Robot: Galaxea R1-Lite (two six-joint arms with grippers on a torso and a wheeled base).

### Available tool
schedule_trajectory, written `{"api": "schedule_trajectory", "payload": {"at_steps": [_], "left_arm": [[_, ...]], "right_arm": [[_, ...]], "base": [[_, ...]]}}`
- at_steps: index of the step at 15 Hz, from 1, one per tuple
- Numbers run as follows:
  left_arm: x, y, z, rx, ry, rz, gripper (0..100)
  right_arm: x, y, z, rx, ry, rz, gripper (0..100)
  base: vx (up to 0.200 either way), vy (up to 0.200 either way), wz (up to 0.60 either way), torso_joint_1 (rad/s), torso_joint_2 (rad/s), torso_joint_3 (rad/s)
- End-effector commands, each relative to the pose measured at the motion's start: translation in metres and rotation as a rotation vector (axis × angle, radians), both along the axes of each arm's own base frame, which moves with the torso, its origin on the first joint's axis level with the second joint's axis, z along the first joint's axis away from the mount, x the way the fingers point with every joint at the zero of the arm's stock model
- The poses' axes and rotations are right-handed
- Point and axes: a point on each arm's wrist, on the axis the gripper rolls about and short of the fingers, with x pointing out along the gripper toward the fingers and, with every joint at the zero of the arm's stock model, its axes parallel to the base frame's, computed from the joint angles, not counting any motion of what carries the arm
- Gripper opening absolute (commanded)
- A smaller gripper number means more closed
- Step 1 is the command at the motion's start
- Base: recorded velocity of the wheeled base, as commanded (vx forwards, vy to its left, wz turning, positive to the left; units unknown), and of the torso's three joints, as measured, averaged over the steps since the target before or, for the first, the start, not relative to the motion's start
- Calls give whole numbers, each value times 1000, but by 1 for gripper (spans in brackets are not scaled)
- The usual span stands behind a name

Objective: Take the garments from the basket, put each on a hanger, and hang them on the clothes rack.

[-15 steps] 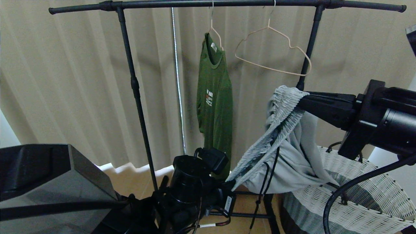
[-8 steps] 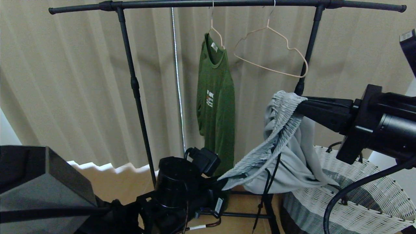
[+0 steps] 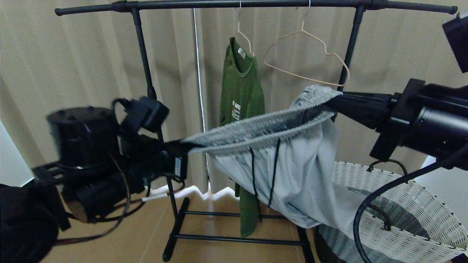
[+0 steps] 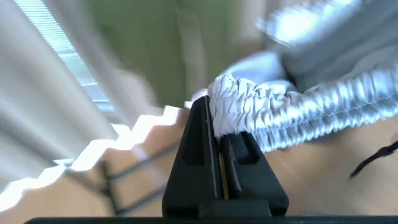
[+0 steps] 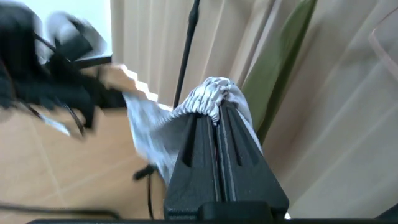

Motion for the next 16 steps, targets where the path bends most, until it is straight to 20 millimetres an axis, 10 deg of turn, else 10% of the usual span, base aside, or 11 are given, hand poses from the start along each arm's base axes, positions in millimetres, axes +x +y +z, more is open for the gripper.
{"api": "schedule_trajectory", "payload": {"at_steps": [1,6,12,16], "left_arm": [[-13,50,94,-96,-225,150,0],[-13,74,164,-106,-415,246,0],[-24,16,67,2,-133,1,0],[-24,13,68,-25,-174,-4,0]], "right_arm": [[17,-1,17,29,-40,-45,0],[25,-28,65,109,-175,-163,0],[29,-33,5,-2,-15,-200,0],[32,-38,2,-2,-15,-223,0]], "base": [[0,0,0,0,0,0],[0,0,0,0,0,0],[0,0,0,0,0,0],[0,0,0,0,0,0]]}}
